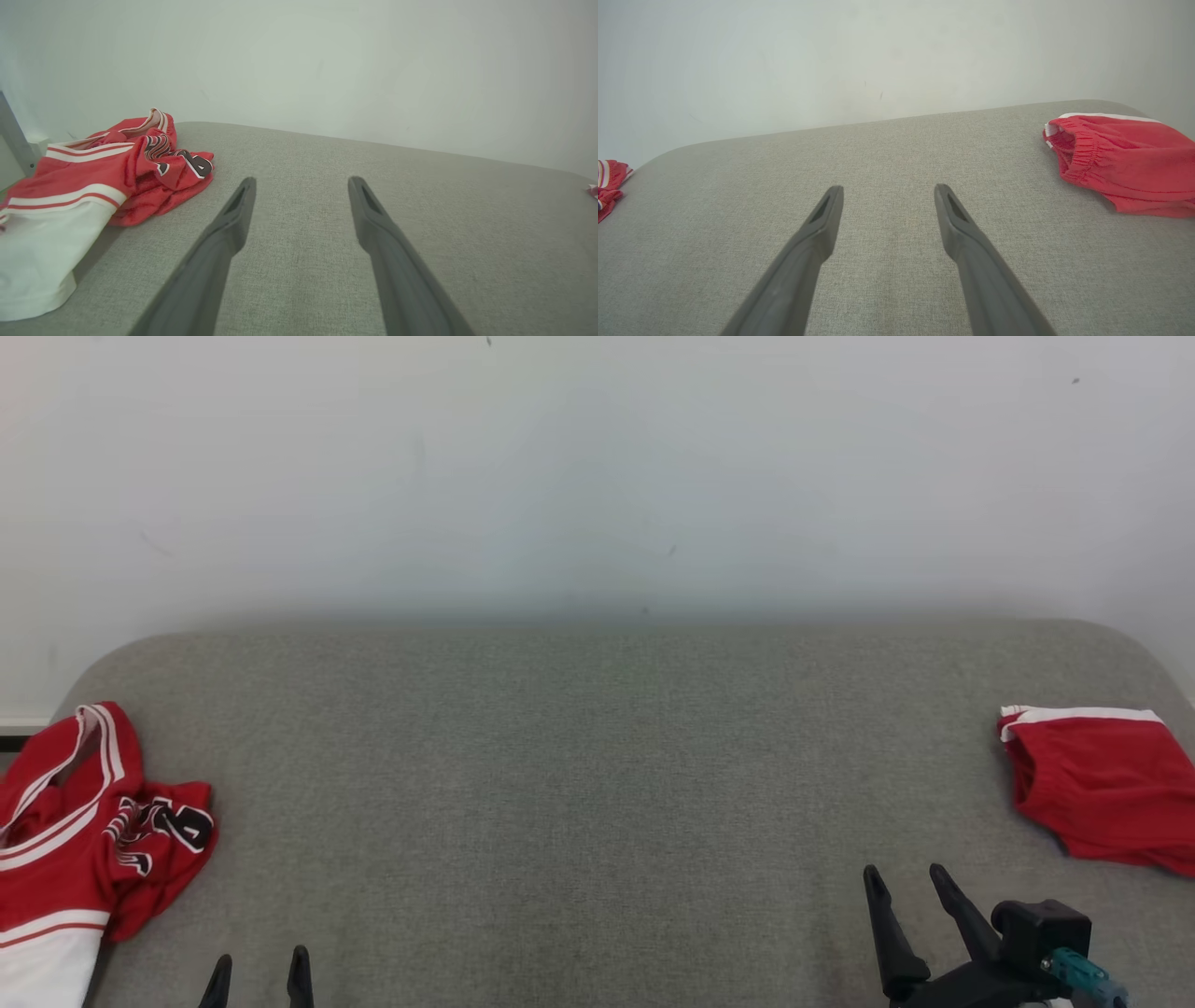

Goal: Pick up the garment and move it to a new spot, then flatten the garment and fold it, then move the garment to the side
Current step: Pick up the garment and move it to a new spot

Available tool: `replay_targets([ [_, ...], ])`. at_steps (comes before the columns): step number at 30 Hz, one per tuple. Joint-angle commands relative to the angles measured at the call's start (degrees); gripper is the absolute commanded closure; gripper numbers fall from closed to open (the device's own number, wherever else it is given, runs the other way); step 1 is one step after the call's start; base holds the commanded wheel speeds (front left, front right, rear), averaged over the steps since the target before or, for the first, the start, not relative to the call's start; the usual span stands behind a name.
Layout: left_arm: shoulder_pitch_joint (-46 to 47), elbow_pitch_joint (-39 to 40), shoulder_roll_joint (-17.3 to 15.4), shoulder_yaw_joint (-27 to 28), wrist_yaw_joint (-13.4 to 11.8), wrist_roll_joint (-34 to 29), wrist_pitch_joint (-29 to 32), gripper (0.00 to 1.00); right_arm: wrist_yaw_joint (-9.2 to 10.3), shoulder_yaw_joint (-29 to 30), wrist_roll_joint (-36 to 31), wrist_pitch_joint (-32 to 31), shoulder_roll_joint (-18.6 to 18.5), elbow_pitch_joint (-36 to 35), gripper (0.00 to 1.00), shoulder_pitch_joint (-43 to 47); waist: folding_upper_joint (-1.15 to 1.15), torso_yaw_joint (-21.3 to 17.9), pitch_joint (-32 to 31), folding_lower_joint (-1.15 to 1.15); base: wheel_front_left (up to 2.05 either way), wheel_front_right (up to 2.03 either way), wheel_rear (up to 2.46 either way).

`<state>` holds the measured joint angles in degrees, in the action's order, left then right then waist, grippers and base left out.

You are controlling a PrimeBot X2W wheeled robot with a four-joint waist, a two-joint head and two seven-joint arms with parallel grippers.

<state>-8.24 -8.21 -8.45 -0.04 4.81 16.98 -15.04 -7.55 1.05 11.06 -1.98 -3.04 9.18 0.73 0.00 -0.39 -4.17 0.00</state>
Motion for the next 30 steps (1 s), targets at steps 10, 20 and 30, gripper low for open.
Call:
replay_targets([
  [10, -1.28, 1.01, -0.99, 0.17, -0.70, -0.41, 0.13, 0.00, 0.14, -1.50, 0.37, -0.44, 0.17, -0.72, 0.00, 1.25, 0.00, 8.00, -0.96, 0.00, 0.00, 0.00, 0.00],
  [20, -3.06, 2.61, -2.30, 0.61, -1.55, -0.06, 0.94, 0.00, 0.14, -4.18, 1.65, 0.21, 0.20, 0.13, 0.00, 1.36, 0.00, 17.68, -1.35, 0.00, 0.00, 0.00, 0.00],
  [30, -3.45, 3.64, -3.36, 0.89, -2.02, 0.47, 1.92, 0.00, 0.14, -6.00, 1.73, 1.08, 0.18, 1.00, 0.00, 0.58, 0.00, 24.01, -1.16, 0.00, 0.00, 0.00, 0.00],
])
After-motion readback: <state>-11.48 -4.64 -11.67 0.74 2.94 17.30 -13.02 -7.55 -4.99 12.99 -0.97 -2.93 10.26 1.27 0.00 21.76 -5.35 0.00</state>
